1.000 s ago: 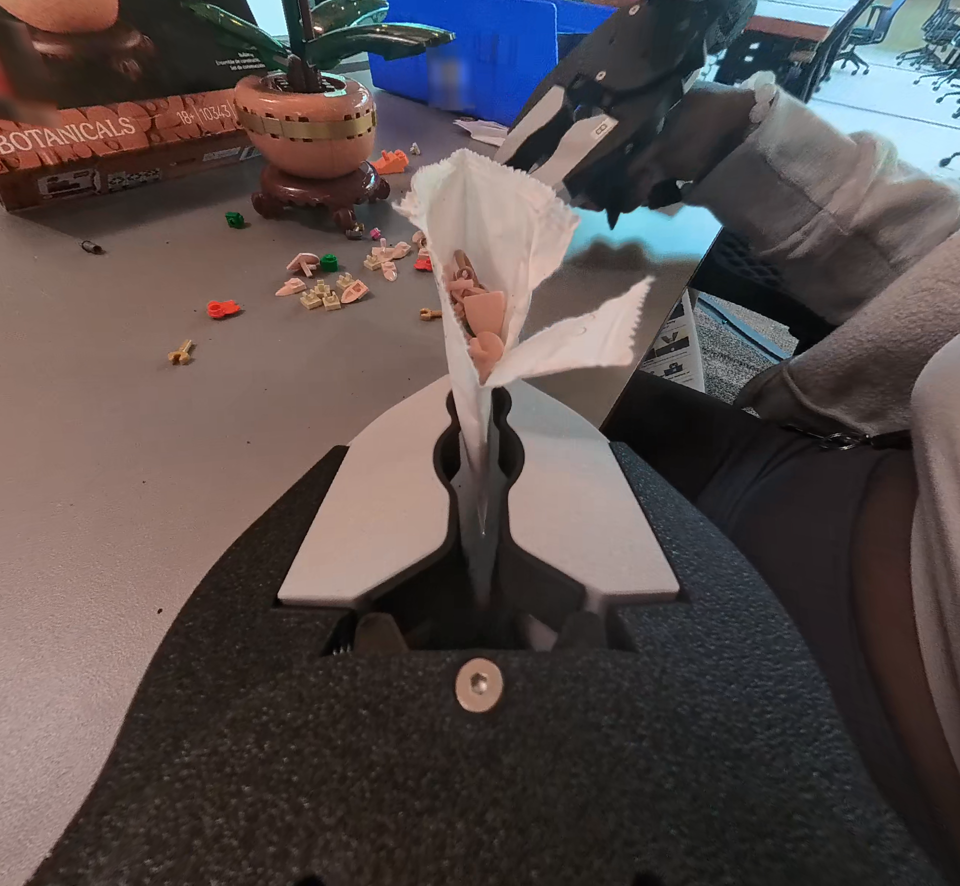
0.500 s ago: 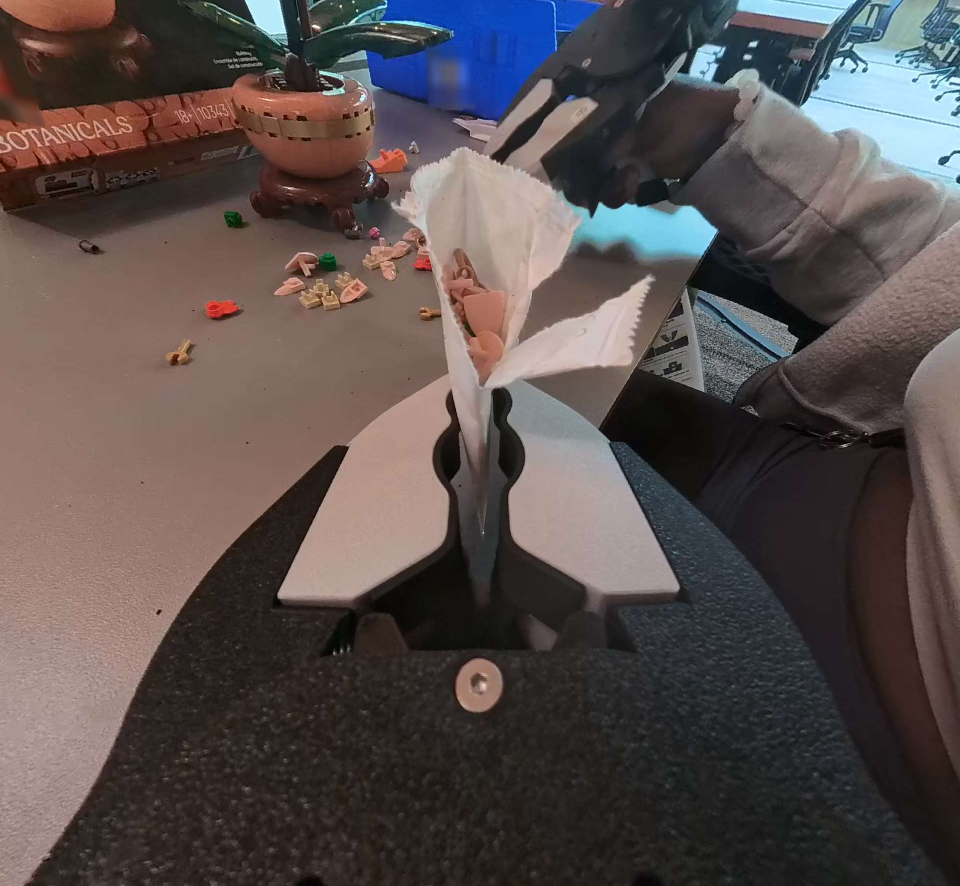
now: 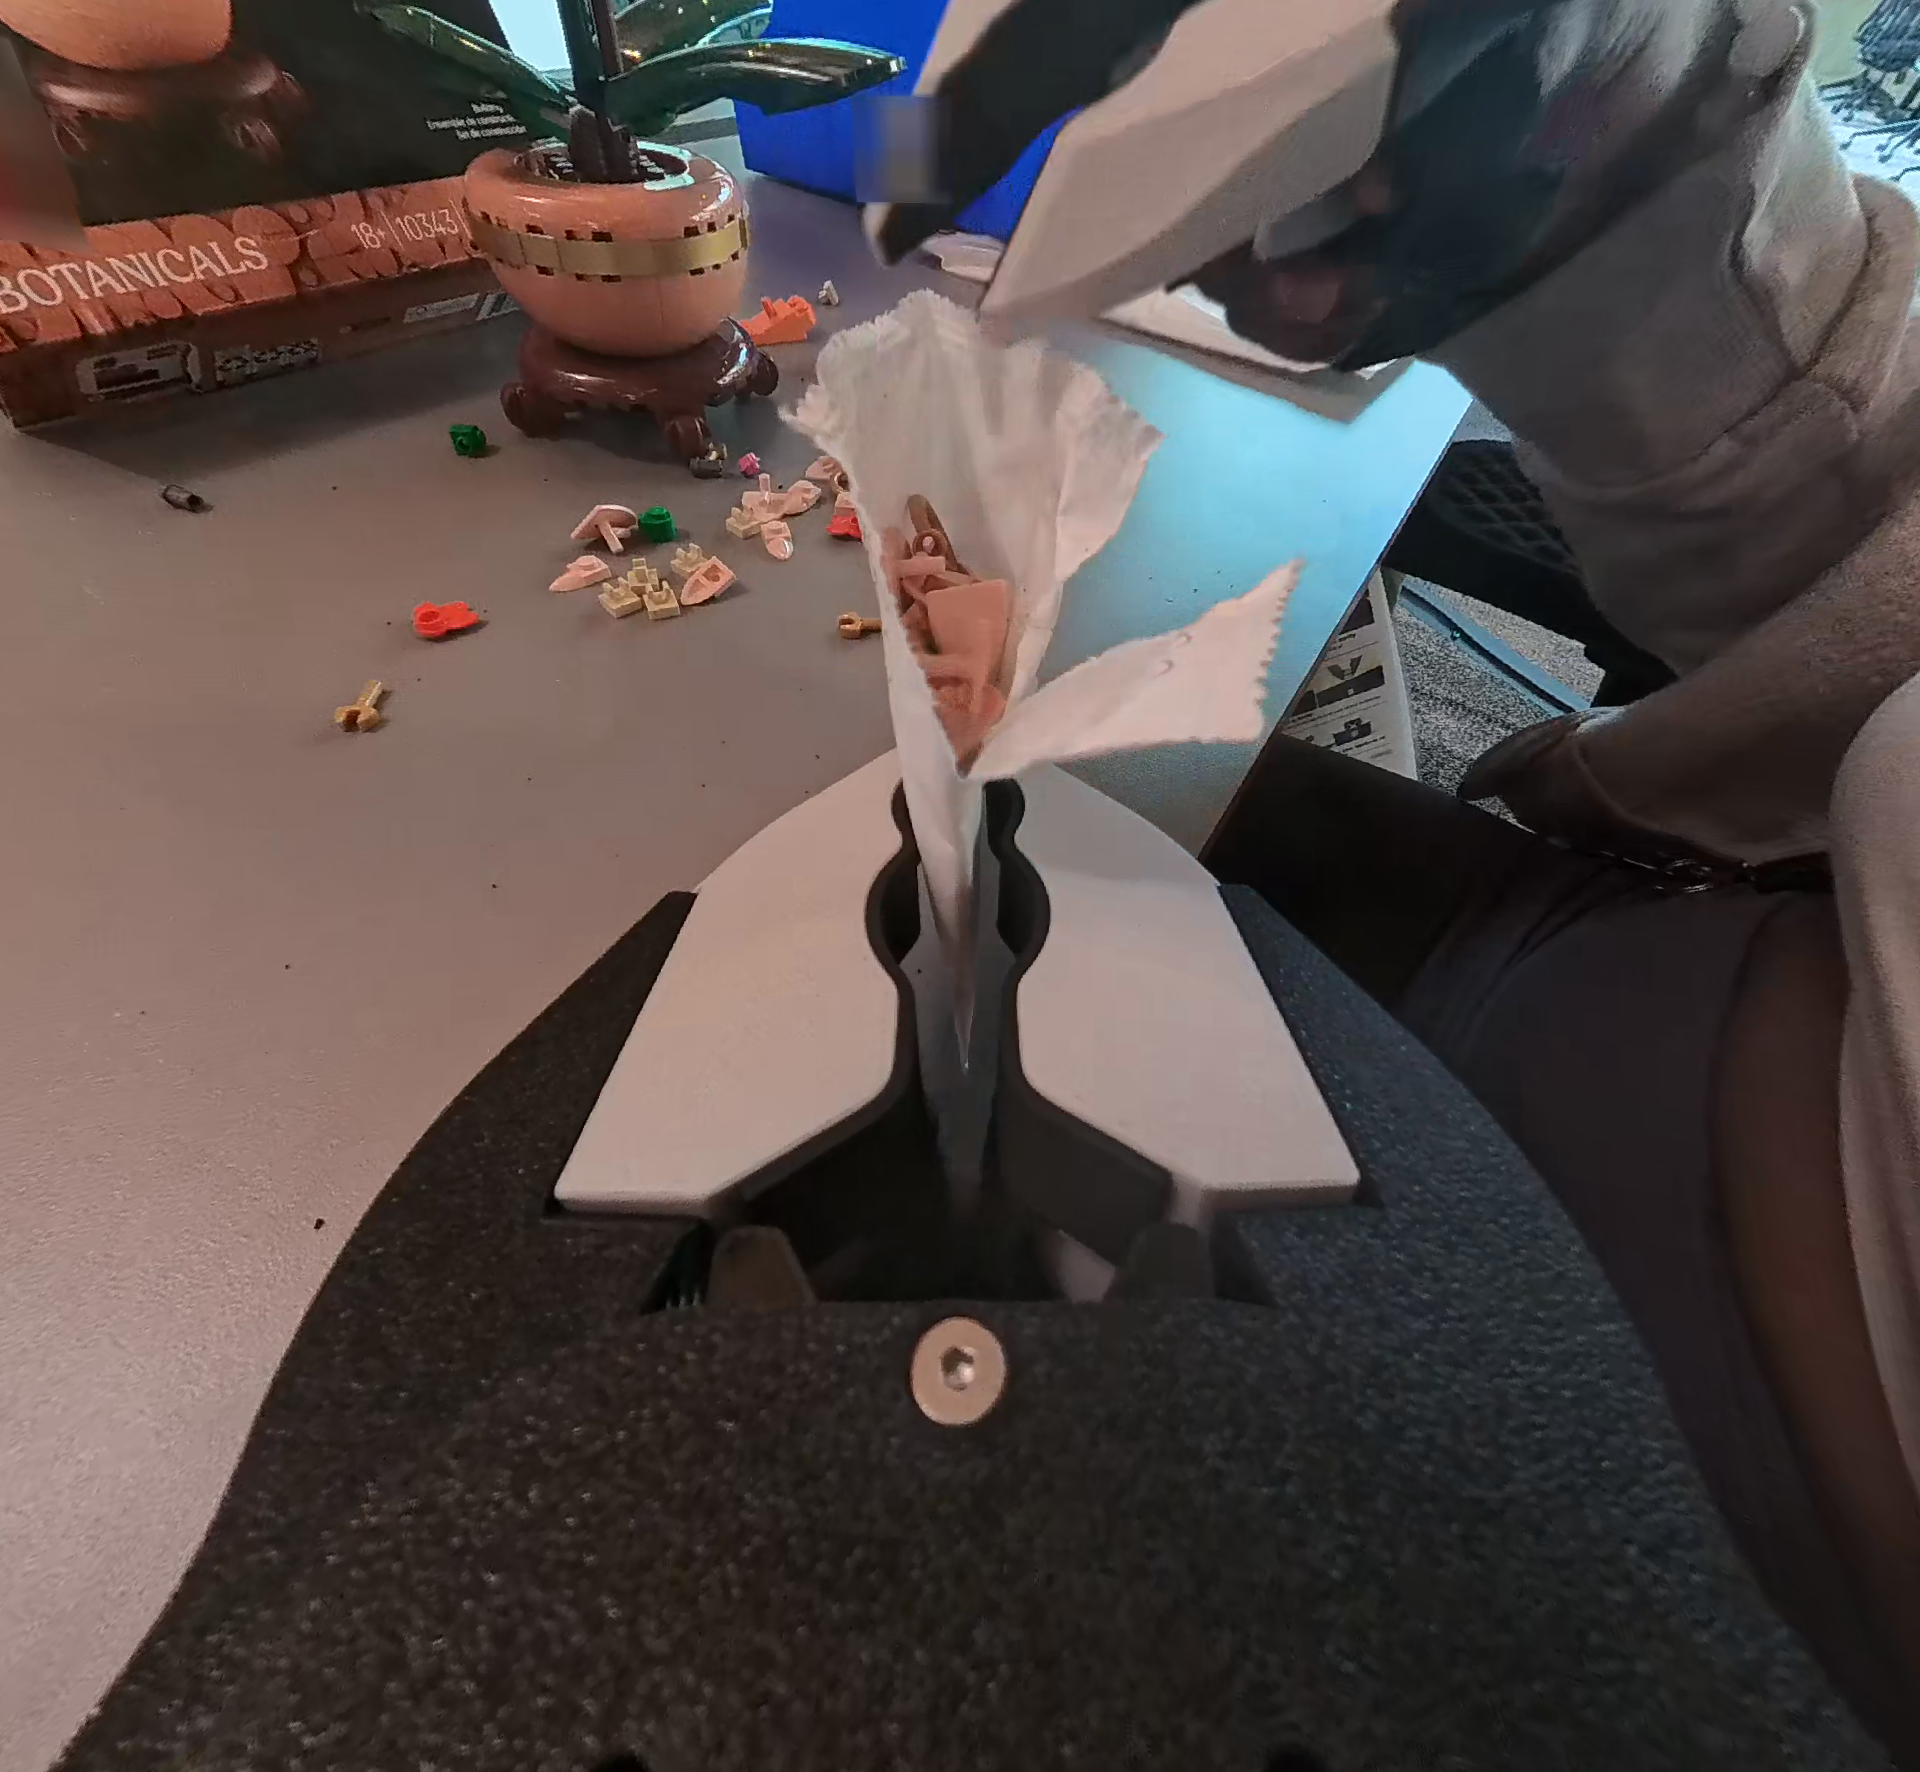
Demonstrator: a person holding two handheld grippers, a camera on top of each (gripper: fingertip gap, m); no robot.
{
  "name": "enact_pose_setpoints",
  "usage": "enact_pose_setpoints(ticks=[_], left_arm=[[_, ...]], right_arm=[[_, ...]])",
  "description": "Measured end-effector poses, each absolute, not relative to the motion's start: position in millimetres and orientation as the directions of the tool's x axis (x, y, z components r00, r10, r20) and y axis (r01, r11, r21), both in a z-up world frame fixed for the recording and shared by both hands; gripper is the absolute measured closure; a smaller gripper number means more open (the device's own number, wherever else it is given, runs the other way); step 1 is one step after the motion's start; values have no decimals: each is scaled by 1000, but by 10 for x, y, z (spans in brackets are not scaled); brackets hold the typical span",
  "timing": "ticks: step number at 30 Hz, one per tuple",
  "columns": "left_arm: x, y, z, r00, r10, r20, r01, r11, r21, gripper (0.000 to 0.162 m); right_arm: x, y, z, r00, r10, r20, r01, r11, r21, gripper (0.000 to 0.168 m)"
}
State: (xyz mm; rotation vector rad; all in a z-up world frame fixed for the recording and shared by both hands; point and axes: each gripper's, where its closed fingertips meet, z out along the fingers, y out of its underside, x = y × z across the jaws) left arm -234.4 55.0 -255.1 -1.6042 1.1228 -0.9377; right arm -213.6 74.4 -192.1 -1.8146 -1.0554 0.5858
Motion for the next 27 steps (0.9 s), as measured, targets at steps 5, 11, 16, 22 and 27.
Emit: enact_pose_setpoints(ticks=[5,11,16,22,27], left_arm=[[-2344,556,-2547,290,-954,72,-240,-146,-960,153],[-2342,555,-2545,289,-955,73,-240,-146,-960,152],[-2343,555,-2545,291,-954,73,-240,-147,-959,152],[-2341,558,-2545,290,-954,76,-239,-149,-960,153],[-2344,556,-2542,289,-954,78,-236,-150,-960,152]], right_arm=[[-1871,823,-1819,589,808,26,332,-213,-919,152],[-1225,942,-2451,736,677,-26,379,-443,-812,151],[-1155,1019,-2776,751,661,-2,437,-499,-748,152],[-1192,1080,-2882,755,652,-63,429,-565,-705,146],[-1180,1059,-2881,757,648,-76,416,-569,-709,154]])
